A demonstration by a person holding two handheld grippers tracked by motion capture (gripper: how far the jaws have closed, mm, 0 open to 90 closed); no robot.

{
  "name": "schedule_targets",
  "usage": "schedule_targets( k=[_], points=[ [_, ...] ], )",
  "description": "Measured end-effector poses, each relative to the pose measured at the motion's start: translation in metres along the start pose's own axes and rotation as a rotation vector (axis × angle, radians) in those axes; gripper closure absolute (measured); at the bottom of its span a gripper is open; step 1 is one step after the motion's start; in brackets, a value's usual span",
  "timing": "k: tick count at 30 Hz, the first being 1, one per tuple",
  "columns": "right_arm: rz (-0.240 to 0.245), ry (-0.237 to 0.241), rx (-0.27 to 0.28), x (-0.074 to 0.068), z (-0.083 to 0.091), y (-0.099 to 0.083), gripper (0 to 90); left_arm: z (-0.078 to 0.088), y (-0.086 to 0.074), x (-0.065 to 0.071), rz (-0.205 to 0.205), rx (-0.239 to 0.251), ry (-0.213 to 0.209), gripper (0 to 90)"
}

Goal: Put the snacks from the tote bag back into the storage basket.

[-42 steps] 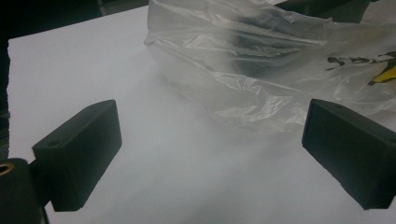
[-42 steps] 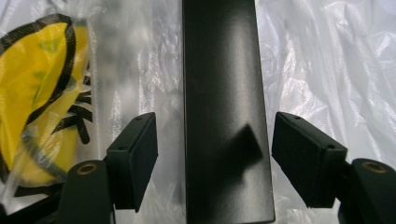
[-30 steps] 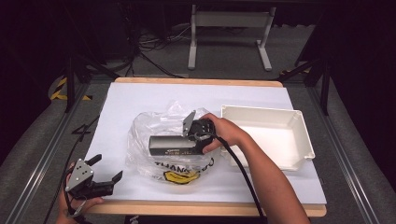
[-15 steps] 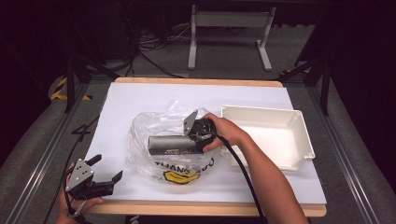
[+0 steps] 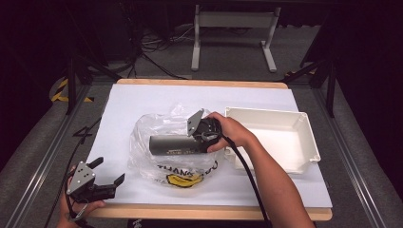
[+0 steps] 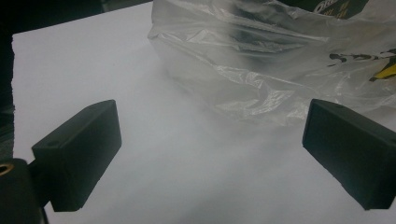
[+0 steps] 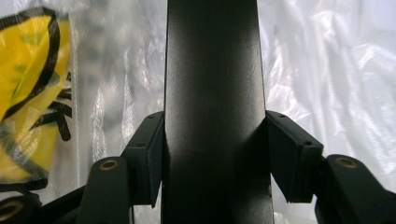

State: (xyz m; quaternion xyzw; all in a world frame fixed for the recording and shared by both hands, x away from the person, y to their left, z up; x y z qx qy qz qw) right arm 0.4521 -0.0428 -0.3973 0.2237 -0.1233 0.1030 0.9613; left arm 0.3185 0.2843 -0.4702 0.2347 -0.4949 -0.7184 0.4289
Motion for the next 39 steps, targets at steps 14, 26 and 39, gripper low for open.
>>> schedule_targets(
  k=[14, 26, 39],
  points=[
    [0.005, -0.019, 0.024, 0.001, 0.024, 0.003, 43.2, 0.0, 0.001, 0.001, 0.008, 0.007, -0.008, 5.3],
    [0.036, -0.013, 0.062, 0.001, 0.042, 0.006, 43.2, 0.0, 0.001, 0.001, 0.011, 0.007, -0.013, 5.3],
    [0.062, -0.036, 0.085, -0.003, 0.067, 0.004, 43.2, 0.0, 0.0, 0.0, 0.008, 0.0, -0.008, 5.3]
  ],
)
Point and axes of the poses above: each handheld gripper's, and its own axes: z roughly backward along the jaws, y roughly out of its top, x roughly to its right, the point moved 4 cm from there along -z, roughly forward along the jaws, and after that the axes turned 8 degrees about z, right-handed, at the moved point
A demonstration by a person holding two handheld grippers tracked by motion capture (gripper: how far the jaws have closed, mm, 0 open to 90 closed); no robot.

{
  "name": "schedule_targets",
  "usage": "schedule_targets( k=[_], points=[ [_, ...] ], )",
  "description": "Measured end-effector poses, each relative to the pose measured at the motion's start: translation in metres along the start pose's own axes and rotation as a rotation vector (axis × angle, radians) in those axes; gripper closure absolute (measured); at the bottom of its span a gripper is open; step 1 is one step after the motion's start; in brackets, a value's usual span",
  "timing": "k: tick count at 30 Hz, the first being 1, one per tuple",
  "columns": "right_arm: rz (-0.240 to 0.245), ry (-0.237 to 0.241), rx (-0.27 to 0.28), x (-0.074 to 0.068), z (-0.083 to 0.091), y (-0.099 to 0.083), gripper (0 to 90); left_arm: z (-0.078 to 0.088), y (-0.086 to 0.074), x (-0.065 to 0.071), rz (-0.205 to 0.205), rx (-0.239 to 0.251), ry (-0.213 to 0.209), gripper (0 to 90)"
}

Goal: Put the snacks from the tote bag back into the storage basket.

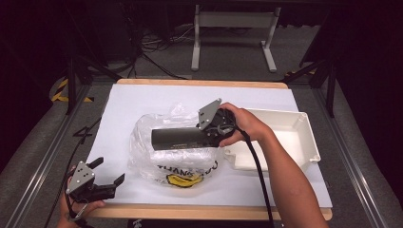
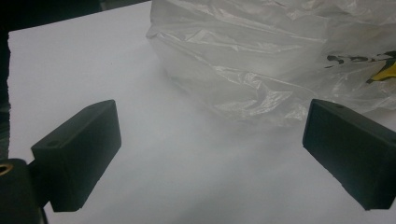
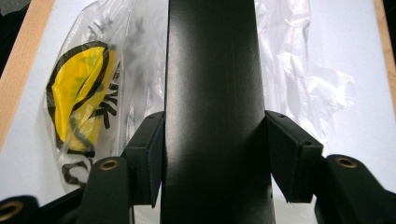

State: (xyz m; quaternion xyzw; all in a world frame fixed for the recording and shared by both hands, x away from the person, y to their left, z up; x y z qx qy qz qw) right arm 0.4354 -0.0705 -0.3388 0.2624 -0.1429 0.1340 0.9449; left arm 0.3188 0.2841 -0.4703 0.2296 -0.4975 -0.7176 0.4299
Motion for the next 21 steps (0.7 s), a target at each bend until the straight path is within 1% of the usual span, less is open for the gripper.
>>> schedule_targets(
  k=[10, 12, 16, 21],
  points=[
    [-0.016, -0.017, -0.009, -0.005, 0.027, -0.015, 43.2, 0.0, 0.0, -0.001, 0.004, 0.004, 0.003, 5.3],
    [-0.023, -0.02, -0.003, -0.006, 0.033, -0.018, 43.2, 0.0, 0.0, -0.001, 0.007, 0.002, 0.003, 5.3],
    [-0.021, -0.031, -0.008, -0.007, 0.04, -0.023, 43.2, 0.001, 0.0, -0.001, 0.005, 0.003, 0.005, 5.3],
    [-0.037, -0.038, -0.006, -0.01, 0.049, -0.033, 43.2, 0.001, 0.001, -0.001, 0.006, 0.006, 0.007, 5.3]
  ],
)
Point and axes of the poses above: each handheld gripper's, and its own axes: z roughly backward along the jaws, y roughly out of its top, x roughly to its right, the point moved 4 cm from there along -z, roughly forward along the jaws, and after that the axes turned 8 degrees about z, right-handed, at the moved point
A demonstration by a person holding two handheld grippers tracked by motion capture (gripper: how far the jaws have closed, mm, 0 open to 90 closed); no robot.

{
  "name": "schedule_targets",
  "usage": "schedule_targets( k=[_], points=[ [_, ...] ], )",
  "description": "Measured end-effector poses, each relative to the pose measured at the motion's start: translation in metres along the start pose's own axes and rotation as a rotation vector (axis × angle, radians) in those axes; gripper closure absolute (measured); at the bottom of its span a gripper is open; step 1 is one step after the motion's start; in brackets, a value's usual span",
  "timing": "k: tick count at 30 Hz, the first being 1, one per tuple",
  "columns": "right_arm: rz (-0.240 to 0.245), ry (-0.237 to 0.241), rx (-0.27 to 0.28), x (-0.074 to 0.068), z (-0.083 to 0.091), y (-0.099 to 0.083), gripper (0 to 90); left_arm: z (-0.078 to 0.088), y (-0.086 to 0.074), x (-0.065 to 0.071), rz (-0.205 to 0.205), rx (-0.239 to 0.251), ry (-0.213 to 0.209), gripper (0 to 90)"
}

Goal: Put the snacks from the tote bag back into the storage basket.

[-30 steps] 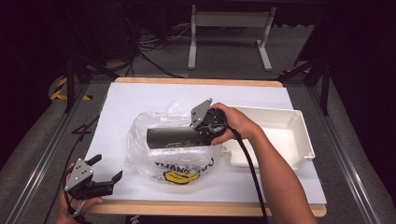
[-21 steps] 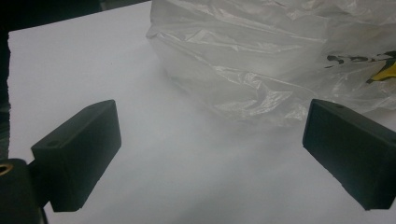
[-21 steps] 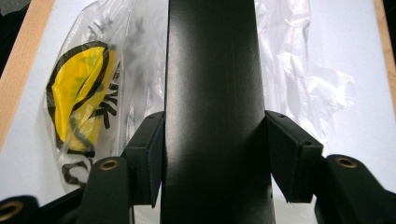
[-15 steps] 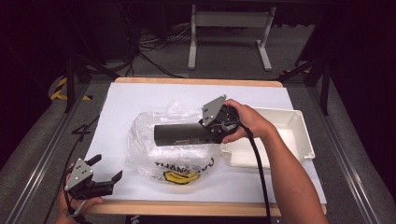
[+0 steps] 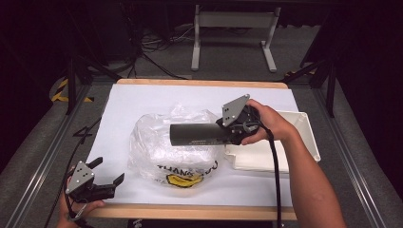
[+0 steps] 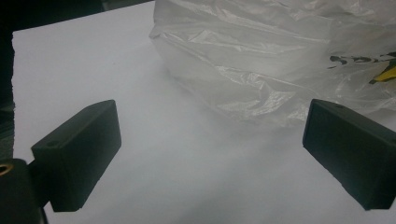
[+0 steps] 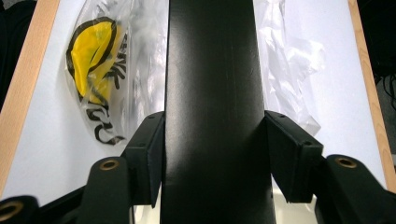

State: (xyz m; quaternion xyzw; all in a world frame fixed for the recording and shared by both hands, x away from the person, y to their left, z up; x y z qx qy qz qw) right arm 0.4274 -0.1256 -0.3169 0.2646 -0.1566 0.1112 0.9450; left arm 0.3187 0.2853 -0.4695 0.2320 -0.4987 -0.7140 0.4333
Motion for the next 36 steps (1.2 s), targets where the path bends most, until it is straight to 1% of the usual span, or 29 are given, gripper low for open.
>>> schedule_targets(
  k=[4, 6, 10, 12, 14, 20, 26, 28, 31, 34, 36],
  points=[
    [-0.009, -0.011, 0.005, 0.0, 0.009, -0.008, 43.2, 0.0, 0.0, 0.0, -0.001, -0.001, 0.0, 5.3],
    [-0.023, -0.012, 0.023, -0.001, 0.014, -0.014, 43.2, -0.001, 0.0, 0.0, -0.001, -0.003, -0.001, 5.3],
    [-0.034, -0.027, 0.028, -0.003, 0.025, -0.025, 43.2, -0.001, 0.0, 0.0, -0.002, -0.004, 0.0, 5.3],
    [-0.036, -0.034, 0.02, -0.004, 0.032, -0.033, 43.2, 0.0, 0.0, 0.0, -0.002, -0.004, 0.0, 5.3],
    [-0.051, -0.041, 0.019, -0.005, 0.038, -0.039, 43.2, -0.001, 0.0, 0.0, 0.002, -0.005, 0.001, 5.3],
    [-0.075, -0.061, -0.011, -0.009, 0.054, -0.061, 43.2, -0.001, 0.001, 0.001, -0.003, -0.011, 0.001, 5.3],
    [-0.102, -0.059, -0.029, -0.013, 0.063, -0.08, 43.2, -0.002, 0.001, 0.0, 0.0, -0.01, 0.0, 5.3],
    [-0.112, -0.066, -0.039, -0.013, 0.065, -0.088, 43.2, -0.002, 0.001, 0.0, 0.002, -0.012, 0.002, 5.4],
    [-0.125, -0.061, -0.051, -0.015, 0.069, -0.098, 43.2, -0.002, 0.001, -0.002, 0.006, -0.01, 0.006, 5.4],
    [-0.137, -0.06, -0.062, -0.017, 0.073, -0.108, 43.2, -0.003, 0.001, -0.002, 0.006, -0.011, 0.001, 5.3],
    [-0.143, -0.053, -0.06, -0.018, 0.074, -0.113, 43.2, -0.002, 0.001, -0.003, 0.007, -0.016, -0.002, 5.4]
  ],
)
Point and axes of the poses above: each handheld gripper's, and its own axes: z roughly backward along the jaws, y roughly out of its top, x roughly to its right, the point moved 4 cm from there along -z, roughly forward along the jaws, and after that the axes turned 8 degrees about z, right-handed, at the moved point
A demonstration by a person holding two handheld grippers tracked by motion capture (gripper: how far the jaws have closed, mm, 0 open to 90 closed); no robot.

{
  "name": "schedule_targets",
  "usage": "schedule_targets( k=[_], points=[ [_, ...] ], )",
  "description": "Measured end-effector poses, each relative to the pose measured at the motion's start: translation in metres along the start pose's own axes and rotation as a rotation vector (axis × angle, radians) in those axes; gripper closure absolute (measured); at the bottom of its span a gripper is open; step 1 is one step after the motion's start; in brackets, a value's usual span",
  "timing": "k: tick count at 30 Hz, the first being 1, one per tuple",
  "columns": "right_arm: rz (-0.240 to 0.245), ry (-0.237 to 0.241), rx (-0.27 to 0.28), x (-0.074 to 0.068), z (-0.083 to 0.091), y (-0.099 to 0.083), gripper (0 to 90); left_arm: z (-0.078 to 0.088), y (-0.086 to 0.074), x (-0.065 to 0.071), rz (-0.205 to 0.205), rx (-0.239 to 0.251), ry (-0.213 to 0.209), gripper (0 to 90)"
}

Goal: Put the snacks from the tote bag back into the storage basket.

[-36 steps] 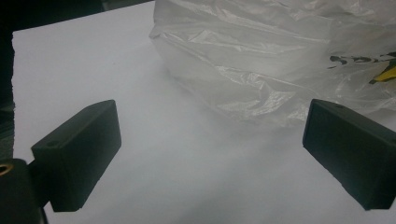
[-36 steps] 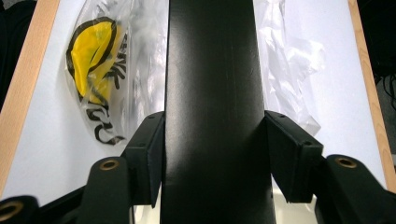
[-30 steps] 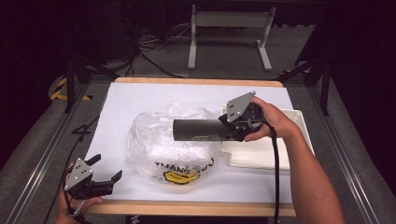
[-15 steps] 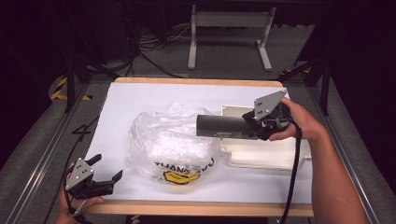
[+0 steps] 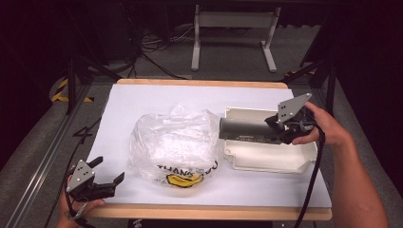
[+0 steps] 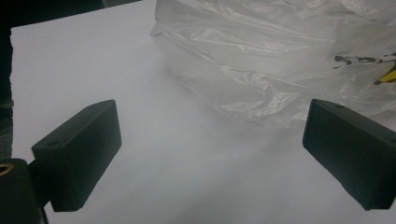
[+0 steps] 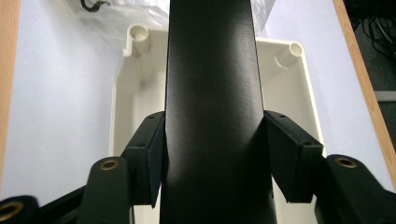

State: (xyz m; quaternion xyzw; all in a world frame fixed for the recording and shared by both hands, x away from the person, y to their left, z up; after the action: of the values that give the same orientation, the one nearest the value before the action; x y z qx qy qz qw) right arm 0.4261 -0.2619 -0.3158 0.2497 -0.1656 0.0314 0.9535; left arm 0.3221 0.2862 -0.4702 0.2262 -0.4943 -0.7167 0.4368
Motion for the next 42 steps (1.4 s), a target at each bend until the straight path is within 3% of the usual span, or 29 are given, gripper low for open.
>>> schedule_targets(
  k=[7, 10, 21, 32, 42],
  points=[
    [-0.028, 0.005, 0.001, -0.001, 0.005, -0.022, 43.2, 0.001, -0.001, -0.003, 0.015, 0.001, 0.005, 5.4],
    [-0.061, 0.018, 0.016, -0.002, 0.008, -0.037, 43.2, 0.0, -0.001, -0.003, 0.016, 0.001, 0.003, 5.4],
    [-0.098, 0.063, -0.06, -0.003, -0.008, -0.066, 43.2, 0.0, 0.0, 0.001, 0.006, -0.008, 0.005, 5.4],
    [-0.08, 0.143, -0.089, -0.004, -0.03, -0.07, 43.1, -0.002, 0.0, 0.001, 0.007, -0.013, 0.0, 5.5],
    [-0.093, 0.147, -0.105, -0.001, -0.04, -0.072, 42.7, -0.003, -0.001, 0.002, 0.002, -0.026, -0.004, 5.5]
  ],
)
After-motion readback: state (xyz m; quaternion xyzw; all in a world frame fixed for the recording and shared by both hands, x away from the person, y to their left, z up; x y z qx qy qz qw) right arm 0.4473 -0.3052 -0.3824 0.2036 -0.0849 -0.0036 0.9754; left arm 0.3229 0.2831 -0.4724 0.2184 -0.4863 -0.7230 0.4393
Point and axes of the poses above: each handheld gripper's, and its own axes: z roughly backward along the jaws, y roughly out of its top, x roughly to its right, the point moved 4 cm from there along -z, roughly forward along the jaws, and after that the axes turned 8 degrees about z, right-handed, at the moved point
